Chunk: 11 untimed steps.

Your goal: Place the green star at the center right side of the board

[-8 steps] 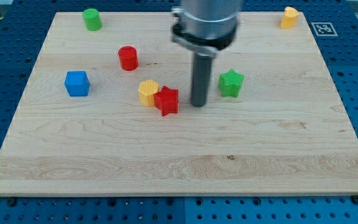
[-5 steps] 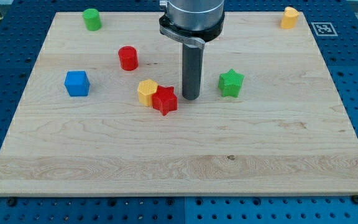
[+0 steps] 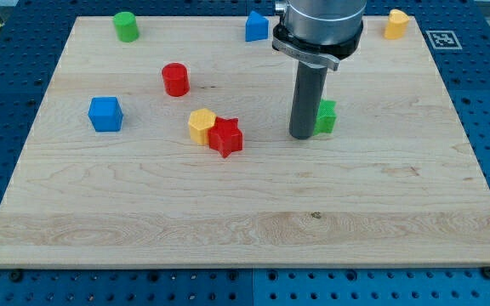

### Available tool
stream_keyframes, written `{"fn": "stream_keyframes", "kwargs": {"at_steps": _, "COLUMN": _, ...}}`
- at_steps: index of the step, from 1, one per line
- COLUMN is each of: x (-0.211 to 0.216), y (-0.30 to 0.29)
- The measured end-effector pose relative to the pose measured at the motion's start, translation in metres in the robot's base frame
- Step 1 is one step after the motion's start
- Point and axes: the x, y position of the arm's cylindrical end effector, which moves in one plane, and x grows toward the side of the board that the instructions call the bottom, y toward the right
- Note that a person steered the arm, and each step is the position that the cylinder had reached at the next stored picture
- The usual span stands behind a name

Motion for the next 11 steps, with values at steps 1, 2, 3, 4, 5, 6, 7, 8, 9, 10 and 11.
{"fn": "stream_keyframes", "kwargs": {"at_steps": 1, "x": -0.026, "y": 0.003}}
{"fn": "stream_keyframes", "kwargs": {"at_steps": 2, "x": -0.02, "y": 0.042}}
{"fn": "stream_keyframes", "kwargs": {"at_steps": 3, "x": -0.02, "y": 0.051}}
{"fn": "stream_keyframes", "kwargs": {"at_steps": 4, "x": -0.02, "y": 0.051}}
{"fn": "stream_keyframes", "kwargs": {"at_steps": 5, "x": -0.019, "y": 0.061}}
{"fn": "stream_keyframes", "kwargs": {"at_steps": 6, "x": -0.019, "y": 0.082}}
{"fn": "stream_keyframes", "kwargs": {"at_steps": 7, "x": -0.023, "y": 0.075}}
{"fn": "stream_keyframes", "kwargs": {"at_steps": 8, "x": -0.036, "y": 0.052}}
{"fn": "stream_keyframes", "kwargs": {"at_steps": 9, "x": -0.034, "y": 0.086}}
{"fn": "stream_keyframes", "kwargs": {"at_steps": 10, "x": -0.037, "y": 0.094}}
{"fn": "stream_keyframes", "kwargs": {"at_steps": 11, "x": -0.039, "y": 0.095}}
